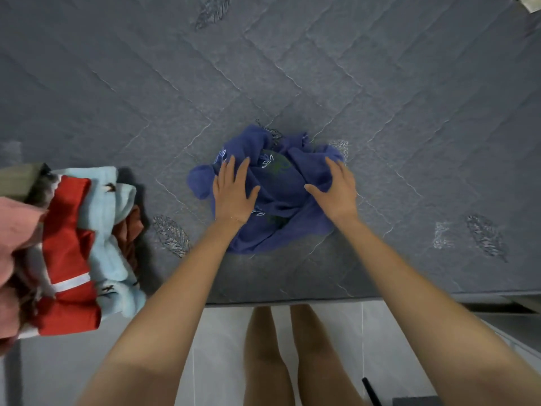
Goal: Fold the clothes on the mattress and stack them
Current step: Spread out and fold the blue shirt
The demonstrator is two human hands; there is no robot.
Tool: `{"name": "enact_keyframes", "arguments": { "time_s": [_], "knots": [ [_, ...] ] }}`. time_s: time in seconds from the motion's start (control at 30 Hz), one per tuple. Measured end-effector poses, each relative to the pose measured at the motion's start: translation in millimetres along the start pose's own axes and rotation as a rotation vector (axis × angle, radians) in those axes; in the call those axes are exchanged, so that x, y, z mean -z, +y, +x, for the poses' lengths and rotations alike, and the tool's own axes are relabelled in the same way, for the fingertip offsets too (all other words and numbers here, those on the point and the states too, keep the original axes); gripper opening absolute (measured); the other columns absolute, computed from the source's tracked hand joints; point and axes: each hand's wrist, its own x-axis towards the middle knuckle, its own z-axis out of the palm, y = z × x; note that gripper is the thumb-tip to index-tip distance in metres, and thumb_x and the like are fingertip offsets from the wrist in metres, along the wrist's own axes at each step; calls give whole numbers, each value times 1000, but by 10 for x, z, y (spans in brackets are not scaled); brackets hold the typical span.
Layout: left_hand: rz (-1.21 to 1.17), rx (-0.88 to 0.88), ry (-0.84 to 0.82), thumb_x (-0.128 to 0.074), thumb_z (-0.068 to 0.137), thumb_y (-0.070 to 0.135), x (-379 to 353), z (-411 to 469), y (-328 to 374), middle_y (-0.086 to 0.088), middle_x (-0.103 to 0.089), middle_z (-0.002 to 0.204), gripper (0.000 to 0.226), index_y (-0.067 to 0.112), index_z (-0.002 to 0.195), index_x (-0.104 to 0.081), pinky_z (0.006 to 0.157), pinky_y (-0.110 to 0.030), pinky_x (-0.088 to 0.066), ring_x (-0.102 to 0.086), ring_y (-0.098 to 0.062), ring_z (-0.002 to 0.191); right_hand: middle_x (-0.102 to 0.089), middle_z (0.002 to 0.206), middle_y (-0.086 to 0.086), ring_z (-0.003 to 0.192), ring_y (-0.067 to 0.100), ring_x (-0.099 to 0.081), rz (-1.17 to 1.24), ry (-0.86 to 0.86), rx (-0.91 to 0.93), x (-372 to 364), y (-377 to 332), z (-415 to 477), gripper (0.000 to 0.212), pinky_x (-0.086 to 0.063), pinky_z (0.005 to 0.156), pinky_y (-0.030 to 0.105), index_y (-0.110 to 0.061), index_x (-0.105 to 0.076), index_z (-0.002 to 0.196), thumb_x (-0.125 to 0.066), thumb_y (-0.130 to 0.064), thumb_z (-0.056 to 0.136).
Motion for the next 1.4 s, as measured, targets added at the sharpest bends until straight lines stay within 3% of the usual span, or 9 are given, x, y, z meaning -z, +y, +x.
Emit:
{"name": "enact_keyframes", "arguments": {
  "time_s": [0.23, 0.33, 0.43, 0.7, 0.83, 0.97, 1.17, 1.3, 1.4],
  "knots": [
    [209, -241, -28, -36, 104, 30, -328, 664, 231, -2, -17, 161, 50, 20, 152, -26, 120, -44, 3, -3, -23, 150, -25, 159, 11, 147, 24, -21, 62, -44, -48, -138, 201, 439, 87, -21, 119, 36, -14, -22, 154, -75, -24, 85],
    [253, -229, -147, -38, 103, 33, -438, 743, 291, -3, -33, 154, 56, 22, 154, -16, 116, -44, -14, -30, -25, 140, -61, 127, 16, 117, 28, -56, 133, 5, -90, -106, 319, 477, 44, -40, 93, 22, -1, -55, 129, -67, -5, 87],
    [303, -148, -164, -43, 101, 36, -449, 670, 221, -8, -48, 139, 54, 19, 150, -27, 101, -41, -28, -44, -30, 124, -64, 84, 12, 81, 20, -56, 211, 123, -161, -52, 416, 396, 8, -33, 67, 19, 2, -65, 90, -65, -6, 89],
    [188, -4, 51, -51, 96, 25, -292, 262, -93, -10, -63, 95, 17, 10, 92, -57, 72, -33, -23, -55, -32, 94, -51, 80, 7, 81, 18, -46, 483, 412, -493, 90, 662, 234, 34, -37, 73, 26, -20, -41, 67, -59, -12, 95],
    [179, -5, 31, -52, 96, 33, -304, 159, -149, -9, -57, 101, 23, 12, 98, -59, 83, -37, -28, -49, -30, 101, -58, 98, 14, 95, 23, -54, 419, 365, -419, 46, 587, 159, 11, -43, 95, 38, -2, -60, 101, -63, -8, 92],
    [94, -19, 141, -45, 100, 39, -290, 274, 16, -6, -60, 101, 32, 12, 98, -61, 87, -38, -29, -48, -28, 103, -45, 140, 17, 133, 30, -37, 116, 314, -129, 15, 447, 179, 63, -26, 114, 34, -2, -44, 140, -72, -12, 85],
    [71, -174, 164, -40, 103, 24, -209, 712, 284, -12, -61, 90, 24, 7, 98, -55, 79, -38, -31, -53, -32, 91, -52, 141, 15, 138, 33, -40, -41, 151, 231, 14, 301, 510, 48, -25, 118, 38, 0, -52, 137, -62, -2, 90],
    [-159, 65, 40, -43, 103, 28, -228, 961, 406, -20, -55, 126, 41, 1, 133, -42, 94, -45, -39, -49, -37, 117, -54, 140, 15, 134, 30, -46, -70, 36, 219, 66, 213, 766, 46, -27, 113, 27, 0, -52, 137, -51, 7, 91],
    [-273, 166, 7, -48, 101, 26, -237, 1067, 433, -25, -56, 117, 38, -6, 120, -45, 86, -43, -42, -53, -38, 108, -53, 141, 16, 134, 32, -45, -168, -18, 265, 105, 201, 928, 46, -27, 113, 31, -2, -49, 140, -48, 4, 94]
  ]
}}
